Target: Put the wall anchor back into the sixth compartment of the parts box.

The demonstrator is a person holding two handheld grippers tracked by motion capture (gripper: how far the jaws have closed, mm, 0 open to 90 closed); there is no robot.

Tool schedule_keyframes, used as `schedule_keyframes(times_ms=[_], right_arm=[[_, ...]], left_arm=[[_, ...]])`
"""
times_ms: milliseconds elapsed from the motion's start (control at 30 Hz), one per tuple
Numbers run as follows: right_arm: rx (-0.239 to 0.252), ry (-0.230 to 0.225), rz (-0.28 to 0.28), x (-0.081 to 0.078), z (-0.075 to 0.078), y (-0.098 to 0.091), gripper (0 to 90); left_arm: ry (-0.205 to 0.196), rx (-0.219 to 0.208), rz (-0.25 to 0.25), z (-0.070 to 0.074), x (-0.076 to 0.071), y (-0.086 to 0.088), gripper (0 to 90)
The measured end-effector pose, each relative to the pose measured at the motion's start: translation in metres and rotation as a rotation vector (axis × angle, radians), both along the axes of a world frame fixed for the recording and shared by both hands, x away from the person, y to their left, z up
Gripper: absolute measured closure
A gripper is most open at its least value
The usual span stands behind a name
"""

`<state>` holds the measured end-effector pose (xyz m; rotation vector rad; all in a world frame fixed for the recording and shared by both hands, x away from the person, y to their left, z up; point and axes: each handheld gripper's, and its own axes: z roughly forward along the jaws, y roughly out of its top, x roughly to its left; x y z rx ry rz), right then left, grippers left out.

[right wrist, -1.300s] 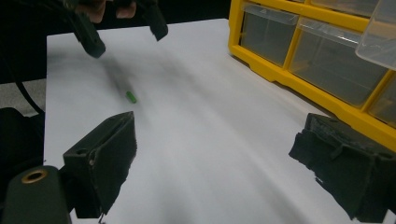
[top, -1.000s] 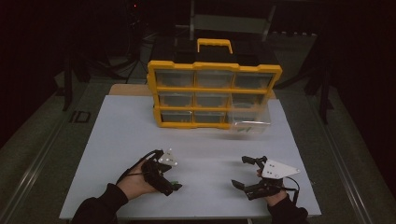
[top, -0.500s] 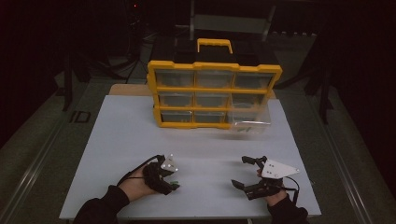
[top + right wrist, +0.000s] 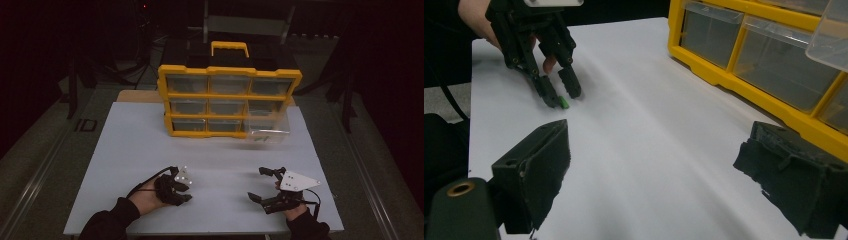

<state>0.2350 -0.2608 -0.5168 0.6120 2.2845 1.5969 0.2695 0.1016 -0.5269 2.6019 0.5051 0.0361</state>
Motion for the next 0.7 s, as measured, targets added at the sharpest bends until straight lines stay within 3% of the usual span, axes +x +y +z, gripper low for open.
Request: schedule_keyframes(times_ms=[500,700], right_arm=[[-0.003,0.001,0.000,0.0003,-0.0001,0.0002,10.8],[-0.001,0.001,0.000,0.0002,-0.0002,-0.0001,10.8]], left_arm=[[0.010,0.012,-0.010,0.0004,0.0010,-0.0041,82.4],[0.013,0.009,-0.011,0.0004,0.0014,-0.0036,83.3]])
